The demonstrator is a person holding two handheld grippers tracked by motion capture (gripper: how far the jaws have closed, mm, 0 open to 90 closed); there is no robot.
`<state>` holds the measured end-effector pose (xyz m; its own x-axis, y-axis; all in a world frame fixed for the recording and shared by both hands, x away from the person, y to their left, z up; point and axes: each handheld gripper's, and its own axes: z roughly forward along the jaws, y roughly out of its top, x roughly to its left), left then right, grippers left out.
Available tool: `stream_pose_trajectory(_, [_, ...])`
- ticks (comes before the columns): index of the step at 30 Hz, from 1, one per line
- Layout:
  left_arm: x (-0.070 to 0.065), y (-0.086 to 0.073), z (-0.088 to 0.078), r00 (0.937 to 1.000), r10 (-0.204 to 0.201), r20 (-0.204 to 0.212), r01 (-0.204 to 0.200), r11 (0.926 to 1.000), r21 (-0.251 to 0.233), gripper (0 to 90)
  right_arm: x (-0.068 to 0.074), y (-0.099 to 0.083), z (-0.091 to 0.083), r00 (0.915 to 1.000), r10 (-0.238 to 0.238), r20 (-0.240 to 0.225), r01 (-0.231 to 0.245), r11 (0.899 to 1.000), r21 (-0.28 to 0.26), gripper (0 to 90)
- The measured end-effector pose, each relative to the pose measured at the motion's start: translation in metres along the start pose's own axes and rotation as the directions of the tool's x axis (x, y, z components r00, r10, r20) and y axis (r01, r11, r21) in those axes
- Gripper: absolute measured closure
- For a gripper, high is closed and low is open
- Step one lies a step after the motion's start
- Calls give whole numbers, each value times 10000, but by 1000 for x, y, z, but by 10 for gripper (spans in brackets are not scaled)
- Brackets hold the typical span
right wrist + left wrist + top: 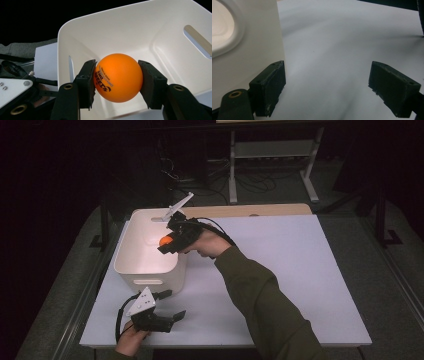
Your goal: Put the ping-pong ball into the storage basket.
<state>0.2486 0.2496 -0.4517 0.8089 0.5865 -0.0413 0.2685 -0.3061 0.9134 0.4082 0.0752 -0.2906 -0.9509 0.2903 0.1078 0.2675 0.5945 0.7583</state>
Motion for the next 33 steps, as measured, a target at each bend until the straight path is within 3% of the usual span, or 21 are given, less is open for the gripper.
stream_pose_trajectory(14, [0, 0, 0, 10000, 16, 19, -16, 10000, -7, 141, 2, 4, 32, 9999, -134, 27, 131, 9967, 795, 488])
stream_pose_trajectory(19, [0, 0, 0, 10000, 4, 12, -4, 10000, -23, 141, 2, 3, 39, 9999, -98, 59, 92, 9955, 948, 327])
stream_pose_trajectory(33, [0, 0, 0, 10000, -18, -14, 18, 10000, 61, 141, -2, -1, -2, 9979, 113, 633, -132, 9995, 290, 257])
